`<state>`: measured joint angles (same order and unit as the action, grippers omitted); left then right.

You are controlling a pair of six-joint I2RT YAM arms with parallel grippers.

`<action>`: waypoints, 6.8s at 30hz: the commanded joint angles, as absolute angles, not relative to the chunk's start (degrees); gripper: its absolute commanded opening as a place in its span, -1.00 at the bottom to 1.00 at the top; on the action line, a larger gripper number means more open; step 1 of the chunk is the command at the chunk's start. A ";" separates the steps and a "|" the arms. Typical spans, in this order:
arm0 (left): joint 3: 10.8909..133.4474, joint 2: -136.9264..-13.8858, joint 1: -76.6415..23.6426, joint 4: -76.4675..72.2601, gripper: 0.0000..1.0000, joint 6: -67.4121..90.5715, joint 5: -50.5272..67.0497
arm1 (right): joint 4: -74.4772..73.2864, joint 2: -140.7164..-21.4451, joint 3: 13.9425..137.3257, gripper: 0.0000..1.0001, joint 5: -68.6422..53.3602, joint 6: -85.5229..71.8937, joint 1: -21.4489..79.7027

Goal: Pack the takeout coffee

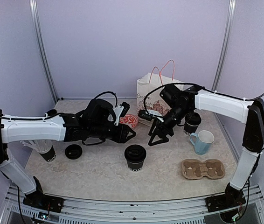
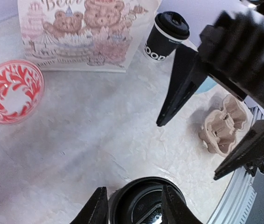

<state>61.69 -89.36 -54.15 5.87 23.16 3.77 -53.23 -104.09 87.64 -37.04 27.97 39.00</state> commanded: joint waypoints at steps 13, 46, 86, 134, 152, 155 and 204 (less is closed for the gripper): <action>76.31 -83.64 -46.20 4.75 0.66 4.39 -20.48 | -44.15 -93.72 89.69 0.99 -34.01 33.85 40.26; 65.65 -76.45 -33.66 -2.52 0.37 12.49 7.22 | -53.65 -111.81 96.90 0.69 -19.67 42.38 54.74; 66.07 -76.58 -33.66 -1.34 0.38 11.74 6.57 | -55.98 -113.18 97.60 0.63 -17.06 42.26 56.46; 66.18 -76.99 -33.57 -1.36 0.38 12.47 7.28 | -58.35 -109.91 98.42 0.94 -14.90 40.57 57.68; 66.36 -76.77 -33.49 -1.11 0.38 12.13 6.78 | -57.79 -116.01 105.98 0.65 -14.02 40.84 57.66; 66.31 -76.65 -33.41 -0.96 0.38 11.97 6.47 | -58.33 -119.22 110.74 0.60 -13.98 41.22 57.66; 89.99 -100.61 -58.62 51.33 0.55 11.07 -2.95 | -38.08 -82.02 74.58 0.96 -22.78 38.28 40.52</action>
